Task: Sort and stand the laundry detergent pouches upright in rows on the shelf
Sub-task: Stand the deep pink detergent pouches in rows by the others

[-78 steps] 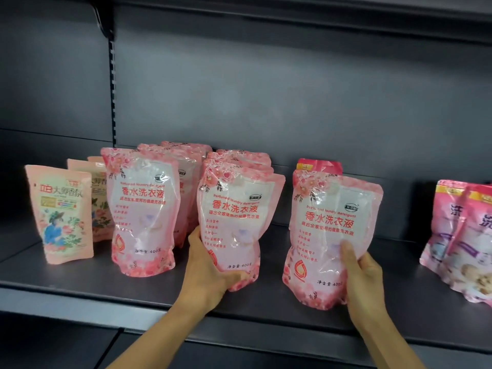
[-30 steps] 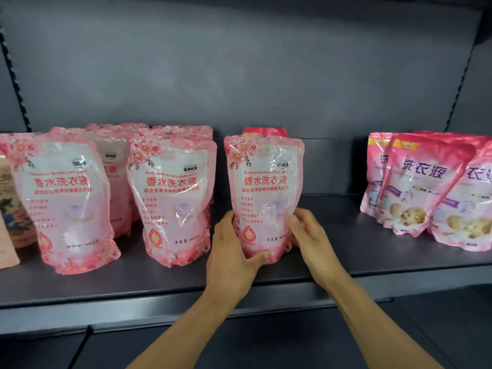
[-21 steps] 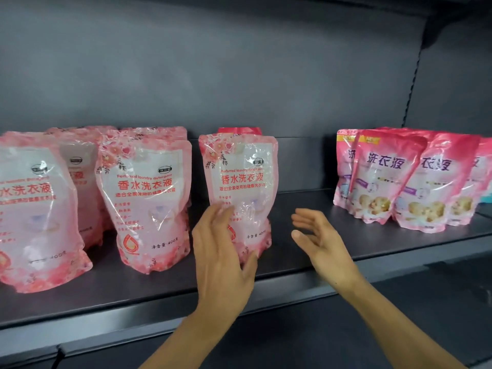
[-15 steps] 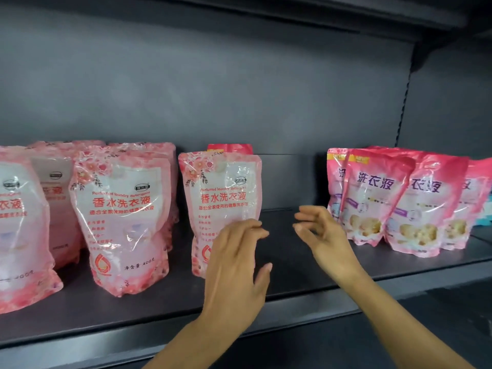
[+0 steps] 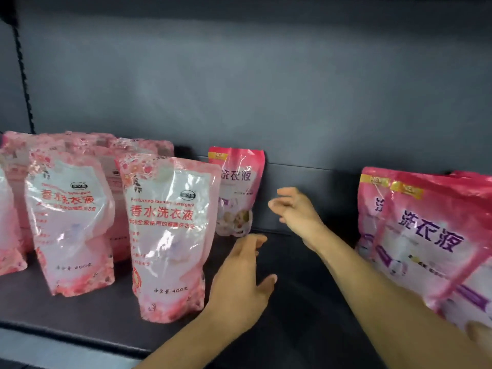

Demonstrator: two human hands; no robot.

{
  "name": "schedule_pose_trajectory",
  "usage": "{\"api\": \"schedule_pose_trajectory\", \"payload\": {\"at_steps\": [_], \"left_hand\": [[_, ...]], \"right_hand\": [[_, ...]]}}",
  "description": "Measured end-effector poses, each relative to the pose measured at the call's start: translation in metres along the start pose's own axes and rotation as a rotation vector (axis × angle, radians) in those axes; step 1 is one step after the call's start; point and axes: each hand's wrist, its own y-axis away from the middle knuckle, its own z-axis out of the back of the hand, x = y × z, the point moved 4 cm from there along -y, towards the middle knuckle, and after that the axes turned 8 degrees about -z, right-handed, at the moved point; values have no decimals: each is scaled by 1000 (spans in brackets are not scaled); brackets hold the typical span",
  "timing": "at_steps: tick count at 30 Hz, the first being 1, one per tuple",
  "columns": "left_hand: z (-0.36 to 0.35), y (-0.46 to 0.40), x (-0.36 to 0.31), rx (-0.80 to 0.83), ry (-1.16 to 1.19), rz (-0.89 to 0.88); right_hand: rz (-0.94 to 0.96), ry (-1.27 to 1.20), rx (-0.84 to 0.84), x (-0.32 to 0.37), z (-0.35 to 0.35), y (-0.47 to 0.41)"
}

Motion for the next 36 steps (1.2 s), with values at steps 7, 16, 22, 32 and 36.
{"api": "schedule_pose_trajectory", "payload": {"at_steps": [7,16,22,32,36], "left_hand": [[-11,-15,13,-55,-104,106],[-20,-27,28,-35,-148,195],[-34,-47,35,-37,-97,286],[-83,-100,64,-98,159,492],[-94,-114,66,-109,17,508]], "right_hand": [[-42,-235,49,1,-41,-68],[-17,-286,-149,-11,-46,-95],[26,-273,-285,-30,-7,-94],[-29,-318,-188,-40,22,-70],[-56,-262,-221,-43,21,-77]]}}
